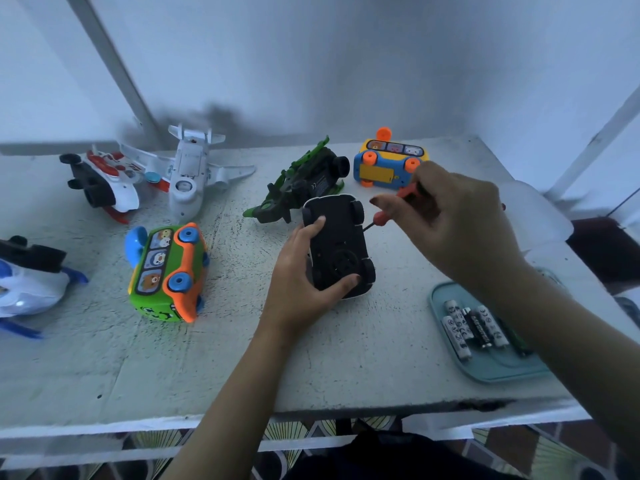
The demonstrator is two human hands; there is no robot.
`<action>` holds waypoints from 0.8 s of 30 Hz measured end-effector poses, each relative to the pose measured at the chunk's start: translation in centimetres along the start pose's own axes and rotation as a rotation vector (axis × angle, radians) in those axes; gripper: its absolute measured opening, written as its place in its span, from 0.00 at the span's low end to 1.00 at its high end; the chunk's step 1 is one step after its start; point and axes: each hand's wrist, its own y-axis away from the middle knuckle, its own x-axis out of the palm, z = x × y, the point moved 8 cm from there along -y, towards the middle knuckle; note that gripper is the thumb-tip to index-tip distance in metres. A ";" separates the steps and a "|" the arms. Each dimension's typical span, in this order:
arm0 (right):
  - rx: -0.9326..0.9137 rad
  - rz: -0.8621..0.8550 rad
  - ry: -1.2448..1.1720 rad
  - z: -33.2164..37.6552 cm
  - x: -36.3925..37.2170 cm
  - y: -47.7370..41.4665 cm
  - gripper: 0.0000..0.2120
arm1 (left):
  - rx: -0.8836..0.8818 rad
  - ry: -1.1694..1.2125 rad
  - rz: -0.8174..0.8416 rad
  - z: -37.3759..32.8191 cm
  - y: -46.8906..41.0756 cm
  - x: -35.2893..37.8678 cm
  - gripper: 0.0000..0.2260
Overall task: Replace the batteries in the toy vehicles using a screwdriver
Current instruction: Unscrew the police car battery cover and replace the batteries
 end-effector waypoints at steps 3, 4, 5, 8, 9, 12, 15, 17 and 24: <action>0.083 0.052 0.074 -0.8 0.5 0.0 0.24 | -0.003 -0.005 0.001 0.0 0.0 0.0 0.37; 0.114 0.084 0.030 -1.2 0.9 0.0 0.25 | -0.004 -0.001 0.000 0.1 0.0 0.0 0.37; 0.118 0.112 -0.059 -1.3 1.1 0.0 0.25 | -0.005 0.000 -0.001 0.1 -0.1 0.0 0.37; 0.072 0.155 -0.406 -0.7 1.5 0.1 0.24 | -0.010 -0.001 0.000 0.3 -0.1 0.1 0.37; 0.094 0.163 -0.535 -0.6 1.7 0.0 0.23 | -0.009 -0.002 -0.002 0.3 -0.1 0.1 0.37; 0.129 0.132 -0.792 -0.1 2.0 -0.1 0.19 | 0.002 0.002 -0.011 0.1 0.0 -0.1 0.37; 0.128 0.107 -0.765 0.2 1.6 -0.6 0.17 | 0.007 -0.002 -0.009 0.0 0.0 0.0 0.37; 0.124 0.091 -0.687 0.3 1.5 -0.8 0.16 | 0.013 -0.003 -0.010 -0.2 0.0 -0.1 0.37; 0.070 -0.087 -0.338 0.1 0.2 -1.6 0.08 | 0.002 0.008 -0.010 -0.1 0.1 -0.1 0.37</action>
